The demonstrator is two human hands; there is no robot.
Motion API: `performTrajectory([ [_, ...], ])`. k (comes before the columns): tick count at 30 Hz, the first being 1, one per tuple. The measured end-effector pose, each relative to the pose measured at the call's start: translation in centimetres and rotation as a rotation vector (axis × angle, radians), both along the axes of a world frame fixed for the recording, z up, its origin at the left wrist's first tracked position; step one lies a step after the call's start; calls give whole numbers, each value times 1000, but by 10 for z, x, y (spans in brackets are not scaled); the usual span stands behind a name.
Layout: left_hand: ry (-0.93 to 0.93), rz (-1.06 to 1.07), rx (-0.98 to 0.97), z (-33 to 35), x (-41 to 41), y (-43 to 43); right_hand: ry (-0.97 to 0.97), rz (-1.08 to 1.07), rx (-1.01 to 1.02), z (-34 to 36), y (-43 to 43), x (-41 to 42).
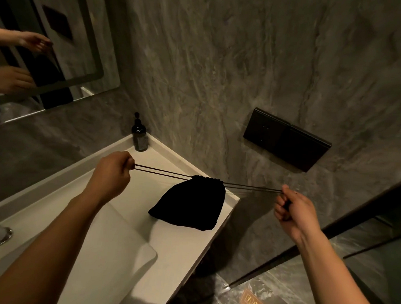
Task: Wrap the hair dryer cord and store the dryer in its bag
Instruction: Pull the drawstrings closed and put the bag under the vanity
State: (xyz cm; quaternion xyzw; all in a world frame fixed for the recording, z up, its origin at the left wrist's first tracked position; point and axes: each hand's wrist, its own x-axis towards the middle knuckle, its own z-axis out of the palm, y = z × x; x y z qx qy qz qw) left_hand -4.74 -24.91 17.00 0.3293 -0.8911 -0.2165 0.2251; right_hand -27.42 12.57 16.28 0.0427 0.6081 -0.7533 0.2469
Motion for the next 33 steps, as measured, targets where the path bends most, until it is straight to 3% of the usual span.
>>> performTrajectory([
  [6,-11,67,29,-10,1,-5,-12,-90,-65,-3,-2,1],
  [8,-26,79,138,-17,1,-3,-67,-124,-113,-6,-5,1],
  [10,148,91,524,-25,3,7,-194,-106,-297,-7,-9,5],
  [12,519,77,1117,-31,6,26,-275,-131,-445,-8,-14,11],
  [14,792,-24,1587,-38,10,44,-358,-160,-505,-9,-23,18],
  [16,888,-117,1781,-46,9,63,-410,-142,-446,-14,-29,26],
  [18,714,-138,1758,-55,5,83,-315,-49,-150,-25,-32,31],
  [21,305,-198,1286,-83,4,111,-95,167,266,-44,-37,47],
  [26,-101,-254,616,-125,4,138,-2,404,603,-96,-36,63],
  [29,-130,-149,670,-142,3,139,-40,407,584,-128,-38,65],
  [33,-142,-73,753,-157,5,137,-40,244,492,-146,-44,59],
])
